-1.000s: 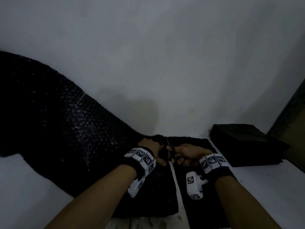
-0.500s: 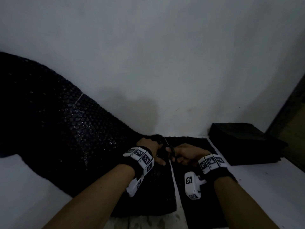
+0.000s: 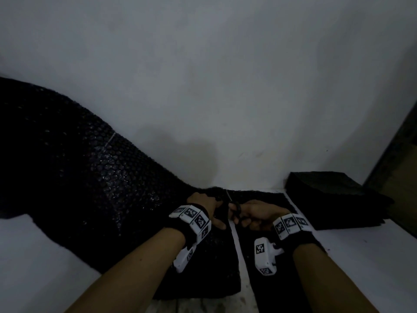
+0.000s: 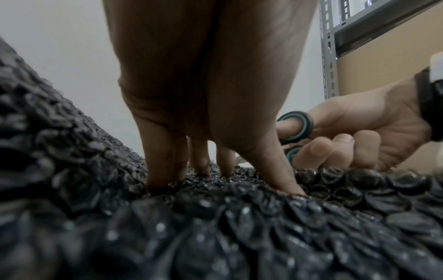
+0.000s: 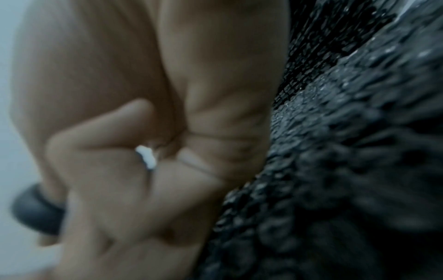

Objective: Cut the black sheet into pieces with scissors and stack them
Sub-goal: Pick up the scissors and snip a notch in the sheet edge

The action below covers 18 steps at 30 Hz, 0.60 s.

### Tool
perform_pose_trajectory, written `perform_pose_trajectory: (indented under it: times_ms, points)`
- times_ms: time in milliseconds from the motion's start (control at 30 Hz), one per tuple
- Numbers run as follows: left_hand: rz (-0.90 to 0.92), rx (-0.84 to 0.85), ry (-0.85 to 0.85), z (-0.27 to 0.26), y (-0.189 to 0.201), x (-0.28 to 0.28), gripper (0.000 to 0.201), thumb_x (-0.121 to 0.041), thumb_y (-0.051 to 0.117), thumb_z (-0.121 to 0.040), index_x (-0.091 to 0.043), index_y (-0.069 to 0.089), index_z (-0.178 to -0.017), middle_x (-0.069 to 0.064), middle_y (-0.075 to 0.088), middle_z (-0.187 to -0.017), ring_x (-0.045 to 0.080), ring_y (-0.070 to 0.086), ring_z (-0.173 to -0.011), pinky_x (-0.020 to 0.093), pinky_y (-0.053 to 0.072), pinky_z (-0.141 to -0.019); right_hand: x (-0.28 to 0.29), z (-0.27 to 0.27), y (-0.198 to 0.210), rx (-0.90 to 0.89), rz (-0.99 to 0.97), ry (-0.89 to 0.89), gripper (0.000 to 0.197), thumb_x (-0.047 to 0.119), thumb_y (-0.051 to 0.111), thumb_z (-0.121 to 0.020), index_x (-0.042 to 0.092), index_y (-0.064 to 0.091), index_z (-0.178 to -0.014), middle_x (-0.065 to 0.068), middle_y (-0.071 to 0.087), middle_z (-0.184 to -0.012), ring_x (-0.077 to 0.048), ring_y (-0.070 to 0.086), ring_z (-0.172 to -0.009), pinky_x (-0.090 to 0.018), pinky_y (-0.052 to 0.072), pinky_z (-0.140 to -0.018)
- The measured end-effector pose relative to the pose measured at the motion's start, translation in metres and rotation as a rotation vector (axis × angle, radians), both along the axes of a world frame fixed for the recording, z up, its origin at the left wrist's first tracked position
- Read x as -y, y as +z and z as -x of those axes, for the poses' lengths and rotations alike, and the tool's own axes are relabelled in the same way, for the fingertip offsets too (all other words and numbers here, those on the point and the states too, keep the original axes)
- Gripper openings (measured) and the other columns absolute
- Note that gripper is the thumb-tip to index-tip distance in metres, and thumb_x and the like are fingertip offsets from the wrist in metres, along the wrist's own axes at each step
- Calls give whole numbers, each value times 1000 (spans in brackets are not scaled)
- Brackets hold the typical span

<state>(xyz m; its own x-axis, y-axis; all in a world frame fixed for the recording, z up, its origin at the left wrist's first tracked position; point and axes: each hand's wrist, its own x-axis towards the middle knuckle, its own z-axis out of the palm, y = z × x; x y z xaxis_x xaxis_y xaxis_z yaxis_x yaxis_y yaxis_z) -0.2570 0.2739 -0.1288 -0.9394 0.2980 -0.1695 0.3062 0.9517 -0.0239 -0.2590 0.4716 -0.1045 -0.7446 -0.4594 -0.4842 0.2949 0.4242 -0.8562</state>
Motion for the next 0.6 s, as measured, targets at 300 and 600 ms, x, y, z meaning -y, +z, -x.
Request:
perform_pose_trajectory:
  times_ms: [300,600]
  points:
    - [19,-10,-18,-3,4,1,90,-81,60,-73,-26,48,-143,6,54,-143,28,59,-118,32,50,-93,4,16,-11,16,-24,-1,44,56,70,-82,13,65,-70,0,44,-64,-6,26,-48,-15,21,-37]
    - [9,6,-38,-4,6,2,89,-81,60,-74,-25,49,-142,7,55,-142,28,59,-117,32,49,-93,3,5,-6,51,113,-43,38,48,68,-82,10,63,-83,1,52,-69,-3,30,-49,-12,20,-35]
